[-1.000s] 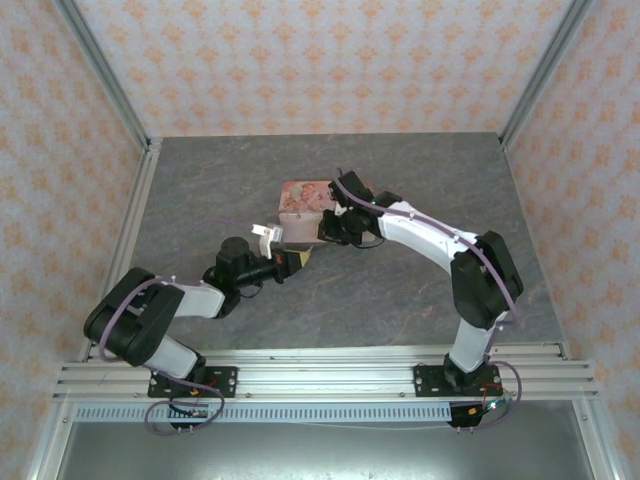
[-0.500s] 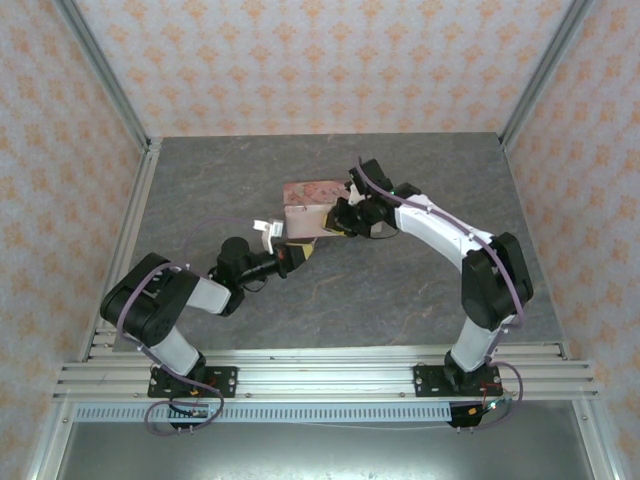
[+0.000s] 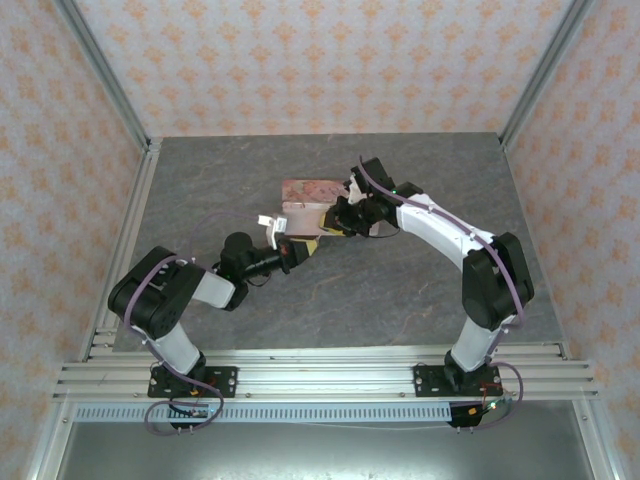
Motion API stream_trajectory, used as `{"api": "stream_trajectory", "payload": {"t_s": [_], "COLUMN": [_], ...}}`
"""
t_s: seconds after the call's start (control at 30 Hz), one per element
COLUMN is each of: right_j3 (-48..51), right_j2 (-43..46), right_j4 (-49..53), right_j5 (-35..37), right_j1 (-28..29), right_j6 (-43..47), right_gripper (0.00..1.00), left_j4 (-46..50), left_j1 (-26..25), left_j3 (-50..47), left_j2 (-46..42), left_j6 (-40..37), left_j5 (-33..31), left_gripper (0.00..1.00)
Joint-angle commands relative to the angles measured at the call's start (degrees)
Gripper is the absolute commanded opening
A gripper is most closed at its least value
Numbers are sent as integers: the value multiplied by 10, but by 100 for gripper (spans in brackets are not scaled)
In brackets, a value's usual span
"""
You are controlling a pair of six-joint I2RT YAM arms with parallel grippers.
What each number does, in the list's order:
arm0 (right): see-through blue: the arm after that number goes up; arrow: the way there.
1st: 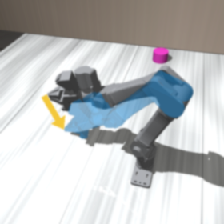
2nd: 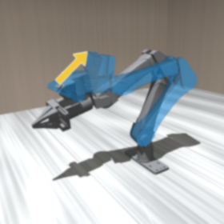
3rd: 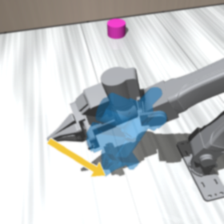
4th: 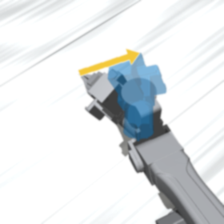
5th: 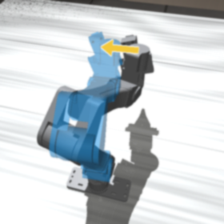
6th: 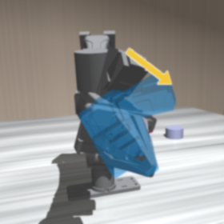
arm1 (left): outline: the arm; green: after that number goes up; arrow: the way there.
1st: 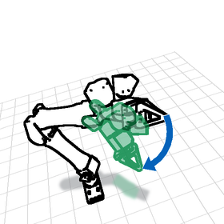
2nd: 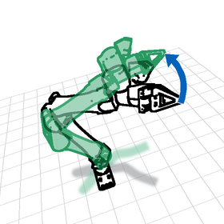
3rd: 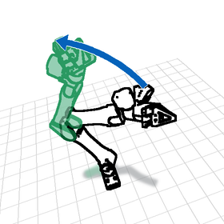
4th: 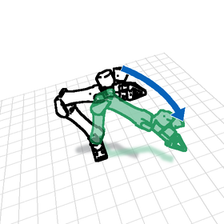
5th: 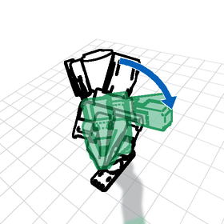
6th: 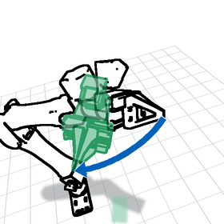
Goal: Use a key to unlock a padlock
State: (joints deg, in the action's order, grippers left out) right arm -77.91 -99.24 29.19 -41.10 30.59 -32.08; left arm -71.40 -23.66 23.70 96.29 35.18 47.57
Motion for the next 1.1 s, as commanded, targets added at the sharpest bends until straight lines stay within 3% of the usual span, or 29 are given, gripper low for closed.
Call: {"api": "stream_trajectory", "payload": {"t_s": [0.0, 1.07], "right_j3": [-26, -40], "right_j2": [13, 3], "right_j4": [-4, 31], "right_j5": [-31, -64], "right_j1": [-1, -2], "right_j6": [15, 32], "right_gripper": [0, 0], "left_j4": [-14, 69], "left_j1": [-3, 16], "left_j3": [16, 19], "left_j2": [6, -26], "left_j6": [-34, -100], "left_j5": [21, 24], "left_gripper": [0, 0]}}
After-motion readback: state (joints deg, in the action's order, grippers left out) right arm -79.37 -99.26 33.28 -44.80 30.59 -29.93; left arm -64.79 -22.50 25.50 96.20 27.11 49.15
